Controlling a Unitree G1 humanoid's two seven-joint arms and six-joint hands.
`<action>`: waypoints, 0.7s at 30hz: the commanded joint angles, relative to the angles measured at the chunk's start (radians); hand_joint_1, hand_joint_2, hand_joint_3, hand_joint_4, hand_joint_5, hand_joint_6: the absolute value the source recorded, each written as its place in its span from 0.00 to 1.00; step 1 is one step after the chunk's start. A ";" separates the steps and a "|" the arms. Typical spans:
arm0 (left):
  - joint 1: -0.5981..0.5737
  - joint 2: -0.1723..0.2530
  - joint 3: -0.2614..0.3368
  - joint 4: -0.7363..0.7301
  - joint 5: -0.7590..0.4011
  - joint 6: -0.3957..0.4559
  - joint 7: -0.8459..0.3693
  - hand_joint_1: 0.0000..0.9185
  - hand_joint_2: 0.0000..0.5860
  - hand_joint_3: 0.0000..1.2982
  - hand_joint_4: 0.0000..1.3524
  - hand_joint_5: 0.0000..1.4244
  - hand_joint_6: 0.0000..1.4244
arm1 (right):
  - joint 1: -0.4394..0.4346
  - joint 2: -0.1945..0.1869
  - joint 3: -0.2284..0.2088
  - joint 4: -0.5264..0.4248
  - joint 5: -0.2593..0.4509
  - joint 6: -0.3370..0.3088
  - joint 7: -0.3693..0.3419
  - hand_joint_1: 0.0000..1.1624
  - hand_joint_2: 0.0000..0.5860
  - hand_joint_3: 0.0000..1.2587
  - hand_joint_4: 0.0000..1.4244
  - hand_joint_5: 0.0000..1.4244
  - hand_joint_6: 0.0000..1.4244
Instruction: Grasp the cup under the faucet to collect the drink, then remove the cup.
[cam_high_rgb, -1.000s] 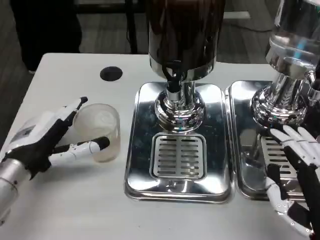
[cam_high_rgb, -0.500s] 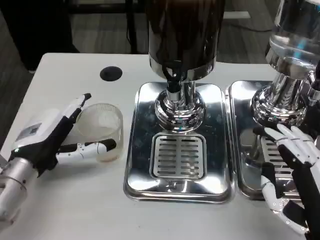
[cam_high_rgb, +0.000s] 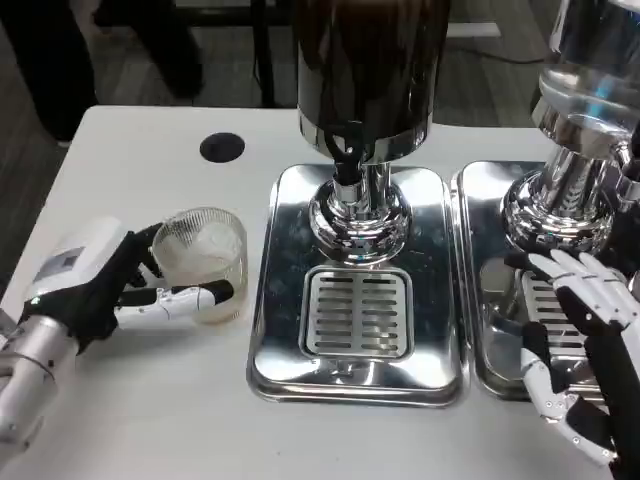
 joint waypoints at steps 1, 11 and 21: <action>-0.005 -0.029 0.002 0.037 -0.001 -0.061 0.076 0.27 0.23 0.23 0.25 0.37 0.48 | 0.008 -0.002 -0.010 -0.002 0.015 -0.005 0.008 0.39 0.96 0.20 0.13 0.09 0.24; -0.018 -0.066 0.006 0.150 0.010 -0.222 0.261 0.22 0.31 0.29 0.33 0.48 0.64 | 0.020 -0.002 -0.015 -0.009 0.028 -0.010 0.015 0.38 0.96 0.20 0.15 0.09 0.23; -0.011 -0.060 0.017 0.159 -0.008 -0.238 0.262 0.20 0.32 0.30 0.35 0.50 0.68 | 0.023 -0.003 -0.021 -0.010 0.038 -0.018 0.017 0.38 0.97 0.20 0.15 0.10 0.22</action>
